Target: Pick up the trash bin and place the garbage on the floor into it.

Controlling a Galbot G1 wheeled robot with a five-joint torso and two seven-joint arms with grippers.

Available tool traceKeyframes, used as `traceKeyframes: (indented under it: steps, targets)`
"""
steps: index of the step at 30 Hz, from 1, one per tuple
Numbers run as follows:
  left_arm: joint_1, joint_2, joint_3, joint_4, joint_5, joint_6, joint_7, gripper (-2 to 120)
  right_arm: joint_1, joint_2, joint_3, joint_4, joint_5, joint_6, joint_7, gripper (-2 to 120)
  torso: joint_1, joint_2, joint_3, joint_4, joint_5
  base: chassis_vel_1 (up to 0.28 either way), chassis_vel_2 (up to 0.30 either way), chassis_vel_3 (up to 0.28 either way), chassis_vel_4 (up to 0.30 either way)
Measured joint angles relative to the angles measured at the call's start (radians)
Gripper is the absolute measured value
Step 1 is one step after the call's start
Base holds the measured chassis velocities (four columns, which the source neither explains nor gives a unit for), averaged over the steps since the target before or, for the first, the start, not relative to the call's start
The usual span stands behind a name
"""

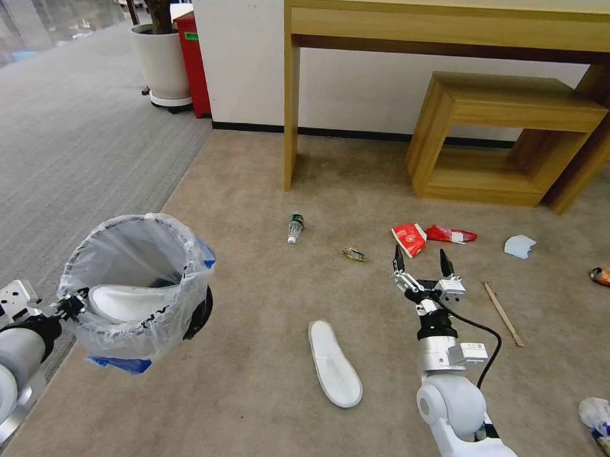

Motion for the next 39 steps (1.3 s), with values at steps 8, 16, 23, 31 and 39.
traceKeyframes:
  steps: [8,16,23,31,39]
  targets:
    - [-0.002,-0.003,0.006,0.006,0.010,0.000,0.000,0,0.005,-0.004,-0.005,-0.008,0.001,-0.004,-0.009,100,0.000,0.000,0.000,0.0000,-0.0001,0.000,0.000,0.000,0.000]
    - [-0.008,-0.005,0.011,0.007,0.015,0.000,0.000,0,0.006,-0.007,-0.006,-0.016,0.004,0.002,-0.015,100,0.000,0.000,0.000,0.0000,0.0000,-0.033,0.029,0.038,-0.022]
    - [-0.011,-0.012,0.021,0.011,0.019,0.000,0.000,0,0.005,-0.010,-0.008,-0.027,0.002,0.014,-0.016,100,0.000,0.000,0.000,0.0000,0.0000,-0.175,0.179,0.186,-0.157]
    - [-0.013,-0.018,0.029,0.015,0.029,0.000,0.004,0,-0.007,-0.032,-0.038,-0.022,-0.009,-0.041,0.017,100,0.000,0.000,0.001,-0.0001,0.0003,-0.207,0.199,0.197,-0.186]
    - [-0.012,-0.020,0.030,0.015,0.033,0.000,0.004,0,-0.036,-0.138,-0.071,-0.005,-0.032,-0.333,0.016,100,0.000,0.000,0.000,0.0000,0.0002,0.011,0.000,-0.012,0.005]
